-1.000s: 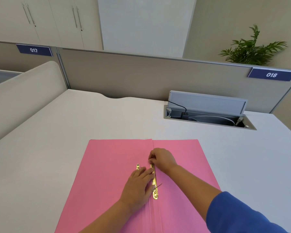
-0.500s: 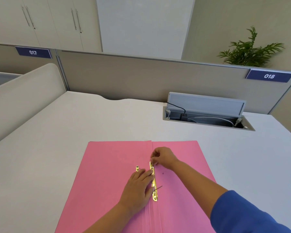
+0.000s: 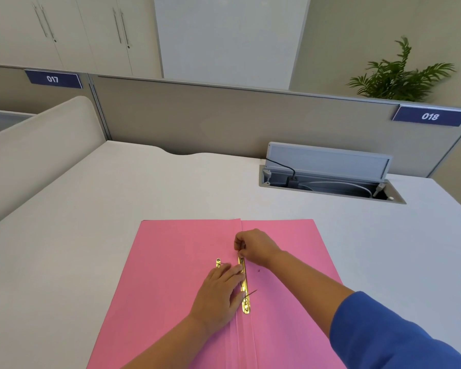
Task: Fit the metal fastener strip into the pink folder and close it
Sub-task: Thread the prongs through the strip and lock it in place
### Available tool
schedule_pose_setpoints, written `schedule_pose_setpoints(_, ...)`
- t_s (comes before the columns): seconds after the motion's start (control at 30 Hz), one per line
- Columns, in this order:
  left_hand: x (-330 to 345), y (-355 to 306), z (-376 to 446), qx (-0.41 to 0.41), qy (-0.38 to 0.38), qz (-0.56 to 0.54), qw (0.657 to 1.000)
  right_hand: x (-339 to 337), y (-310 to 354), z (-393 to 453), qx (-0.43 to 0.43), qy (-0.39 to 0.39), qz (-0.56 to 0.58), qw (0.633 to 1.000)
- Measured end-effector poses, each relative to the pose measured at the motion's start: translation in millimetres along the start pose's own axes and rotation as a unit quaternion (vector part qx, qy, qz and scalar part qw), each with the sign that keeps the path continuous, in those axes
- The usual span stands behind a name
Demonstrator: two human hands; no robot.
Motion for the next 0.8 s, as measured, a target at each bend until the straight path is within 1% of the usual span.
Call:
schedule_pose_setpoints(0.1, 2.3, 1.5, 0.3, -0.006, 0.01, 0.0, 1.0, 0.7, 7.7, 4.3, -0.025, 0.016, -0.028, 0.999)
schedule_pose_setpoints(0.17, 3.0, 2.3, 0.4, -0.007, 0.013, 0.0, 1.0, 0.1, 8.7, 6.9, -0.026, 0.02, -0.027, 0.999)
schedule_pose_setpoints(0.4, 3.2, 2.4, -0.4, -0.006, 0.014, -0.006, 1.0, -5.1, -8.2, 0.3, 0.005, -0.003, 0.019, 1.0)
schedule_pose_setpoints(0.67, 0.7, 1.5, 0.2, -0.002, 0.005, -0.007, 1.0, -7.7, 1.0, -0.2, -0.03, -0.01, -0.002, 1.0)
schedule_pose_setpoints(0.73, -0.2, 0.5, -0.1, 0.004, -0.01, 0.003, 1.0, -7.4, 2.5, 2.5, -0.028, -0.004, 0.006, 1.0)
schedule_pose_setpoints(0.8, 0.8, 0.8, -0.1, -0.002, 0.0, -0.001, 1.0, -6.0, 5.3, 6.5, -0.031, 0.015, 0.006, 0.999)
Point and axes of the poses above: each hand's wrist, its own z-axis towards the middle knuckle, its own x-axis out of the palm, y = z × x, the point moved 10 cm from there along z, towards the middle knuckle, and after that the axes turned 10 degrees about -x, right-handed, at the moved point
